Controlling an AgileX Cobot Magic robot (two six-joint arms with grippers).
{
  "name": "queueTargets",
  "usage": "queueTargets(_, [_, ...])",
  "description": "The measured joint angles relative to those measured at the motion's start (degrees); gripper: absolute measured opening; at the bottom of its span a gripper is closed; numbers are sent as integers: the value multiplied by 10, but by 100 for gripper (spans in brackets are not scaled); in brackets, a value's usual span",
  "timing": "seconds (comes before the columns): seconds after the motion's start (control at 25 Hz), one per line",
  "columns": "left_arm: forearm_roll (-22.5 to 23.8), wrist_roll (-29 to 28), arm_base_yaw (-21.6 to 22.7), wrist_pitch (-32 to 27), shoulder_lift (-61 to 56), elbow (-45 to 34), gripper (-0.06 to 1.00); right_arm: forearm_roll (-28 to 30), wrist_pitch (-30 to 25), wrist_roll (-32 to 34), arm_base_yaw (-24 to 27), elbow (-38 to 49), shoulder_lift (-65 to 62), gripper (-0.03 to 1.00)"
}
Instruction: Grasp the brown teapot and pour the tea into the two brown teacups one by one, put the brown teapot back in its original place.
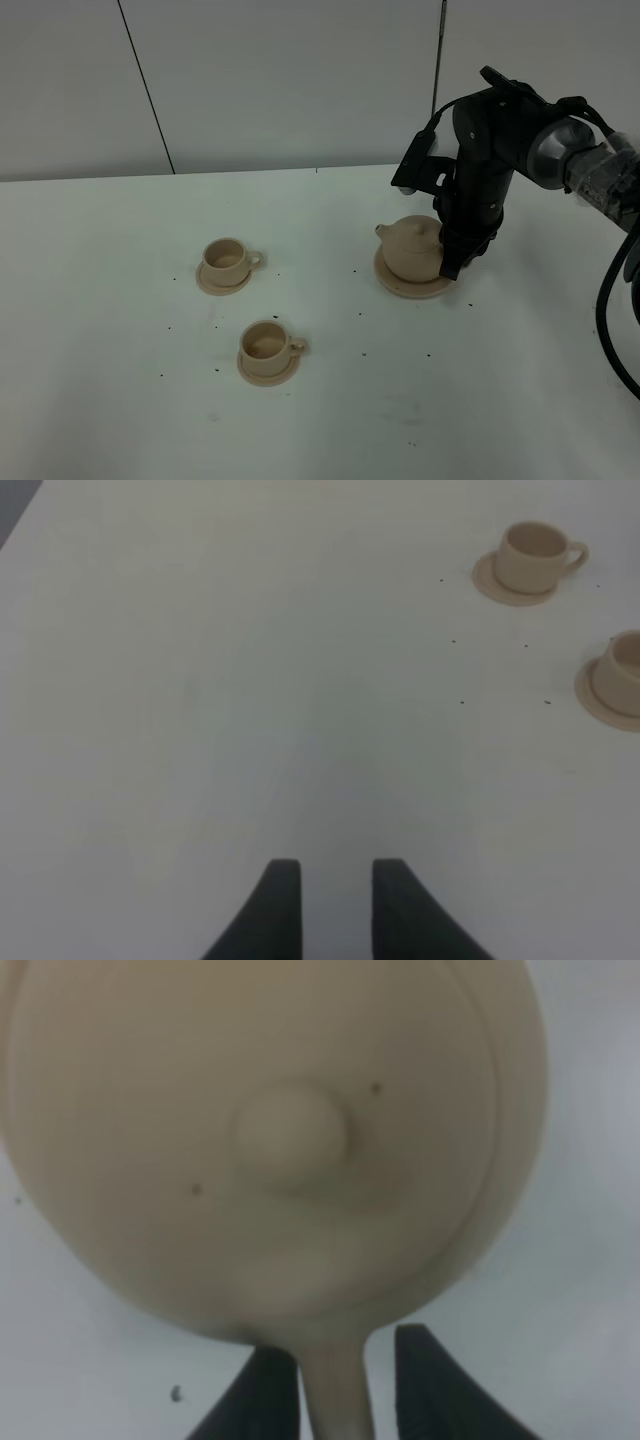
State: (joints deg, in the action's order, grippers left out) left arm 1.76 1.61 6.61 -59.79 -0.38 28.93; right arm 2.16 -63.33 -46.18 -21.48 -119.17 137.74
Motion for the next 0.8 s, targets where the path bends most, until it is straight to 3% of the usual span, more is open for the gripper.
queueTargets(0.28, [0, 0, 0, 0, 0, 0, 24, 8, 10, 0, 0, 0, 0, 23])
queueTargets(0.56, [0, 0, 0, 0, 0, 0, 24, 10, 12, -2, 0, 0, 0, 10])
queueTargets(0.8, [0, 0, 0, 0, 0, 0, 24, 10, 10, -2, 0, 0, 0, 9])
